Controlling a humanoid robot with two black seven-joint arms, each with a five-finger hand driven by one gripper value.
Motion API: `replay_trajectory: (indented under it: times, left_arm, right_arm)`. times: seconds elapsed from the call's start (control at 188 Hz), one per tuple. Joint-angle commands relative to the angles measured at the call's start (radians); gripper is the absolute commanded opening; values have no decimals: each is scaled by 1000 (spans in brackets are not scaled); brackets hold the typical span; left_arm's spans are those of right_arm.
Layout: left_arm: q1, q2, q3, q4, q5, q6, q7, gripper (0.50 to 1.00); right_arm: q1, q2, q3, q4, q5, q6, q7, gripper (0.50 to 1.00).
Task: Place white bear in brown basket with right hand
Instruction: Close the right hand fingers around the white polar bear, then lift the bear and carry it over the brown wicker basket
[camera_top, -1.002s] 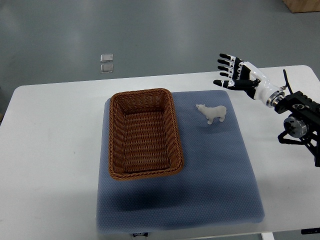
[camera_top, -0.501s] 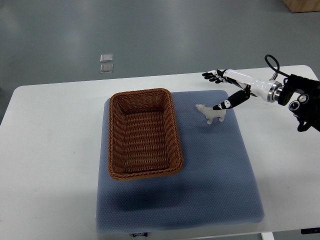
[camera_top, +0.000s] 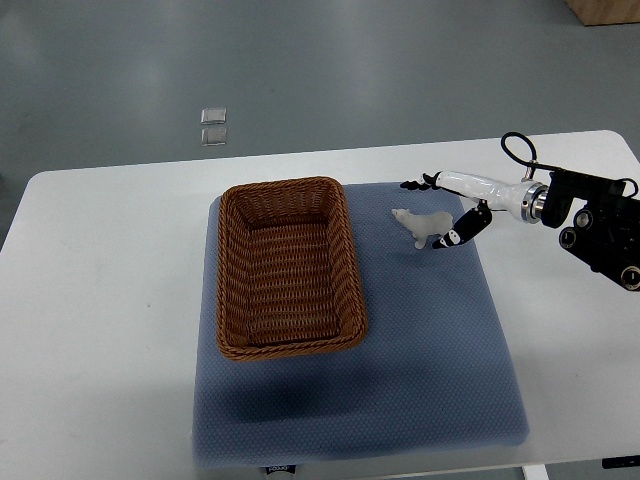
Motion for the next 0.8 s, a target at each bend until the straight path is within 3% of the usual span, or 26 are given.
replay_trajectory:
  times: [0.0, 0.293, 0.394, 0.544, 0.703, 0.773, 0.794]
  left_arm:
    - [0, 0, 0, 0, 0, 0, -1, 1000]
    - [0, 0, 0, 0, 0, 0, 1, 1000]
    - [0, 0, 0, 0, 0, 0, -1, 1000]
    - [0, 0, 0, 0, 0, 0, 1, 1000]
    - [0, 0, 0, 0, 0, 0, -1, 1000]
    - [0, 0, 0, 0, 0, 0, 1, 1000]
    - [0, 0, -1, 0, 0, 0, -1, 1000]
  right_arm:
    - [3, 2, -19, 0, -5, -18, -19, 901]
    - [2, 7, -42, -6, -51, -46, -51, 829]
    - [2, 10, -50, -9, -56, -48, -54, 760]
    - [2, 11, -53, -11, -60, -63, -74, 717]
    - [2, 11, -62, -14, -74, -66, -88, 599]
    - [2, 10, -64, -14, -74, -69, -89, 500]
    - [3, 10, -62, -14, -74, -72, -89, 500]
